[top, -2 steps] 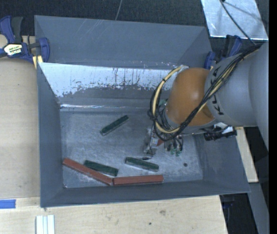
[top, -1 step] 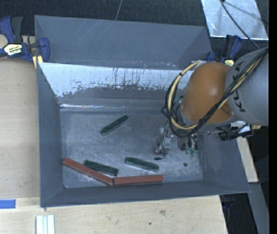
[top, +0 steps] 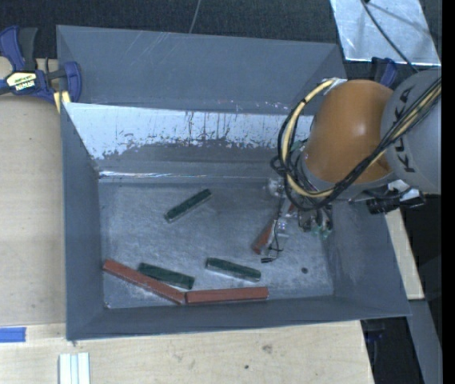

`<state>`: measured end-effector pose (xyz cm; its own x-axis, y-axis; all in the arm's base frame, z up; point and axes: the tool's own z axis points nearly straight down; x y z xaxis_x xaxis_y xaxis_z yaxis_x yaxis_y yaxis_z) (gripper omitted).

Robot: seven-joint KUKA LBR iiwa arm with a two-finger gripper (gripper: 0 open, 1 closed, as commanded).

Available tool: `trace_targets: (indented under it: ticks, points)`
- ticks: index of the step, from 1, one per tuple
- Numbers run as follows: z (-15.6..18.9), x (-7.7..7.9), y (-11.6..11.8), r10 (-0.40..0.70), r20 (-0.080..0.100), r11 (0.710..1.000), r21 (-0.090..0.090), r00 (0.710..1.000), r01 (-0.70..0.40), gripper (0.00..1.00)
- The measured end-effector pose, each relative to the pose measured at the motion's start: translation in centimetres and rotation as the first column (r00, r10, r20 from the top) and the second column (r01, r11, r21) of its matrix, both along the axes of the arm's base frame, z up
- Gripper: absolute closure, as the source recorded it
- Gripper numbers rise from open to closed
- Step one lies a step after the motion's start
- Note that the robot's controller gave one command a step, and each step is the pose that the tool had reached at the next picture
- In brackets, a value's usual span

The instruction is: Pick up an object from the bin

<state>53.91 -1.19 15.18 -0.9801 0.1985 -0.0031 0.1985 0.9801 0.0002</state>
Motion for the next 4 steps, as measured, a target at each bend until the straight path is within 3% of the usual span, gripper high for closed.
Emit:
trace_targets:
  ticks: [1, 2, 3, 4]
  points:
    - [0.0, 0.0, 0.0, 0.0, 0.0, 1.0, 0.0, 1.0, 0.0, 0.0]
    - [-2.6, 0.7, -3.8, 0.086, 0.003, 0.996, 0.0, 0.996, -0.086, 0.0]
    - [-7.7, 0.7, -4.5, 0.133, 0.002, 0.991, -0.002, 0.991, -0.133, 0.0]
    - [-8.0, 4.9, -1.9, 0.245, 0.005, 0.969, -0.001, 0.969, -0.245, 1.0]
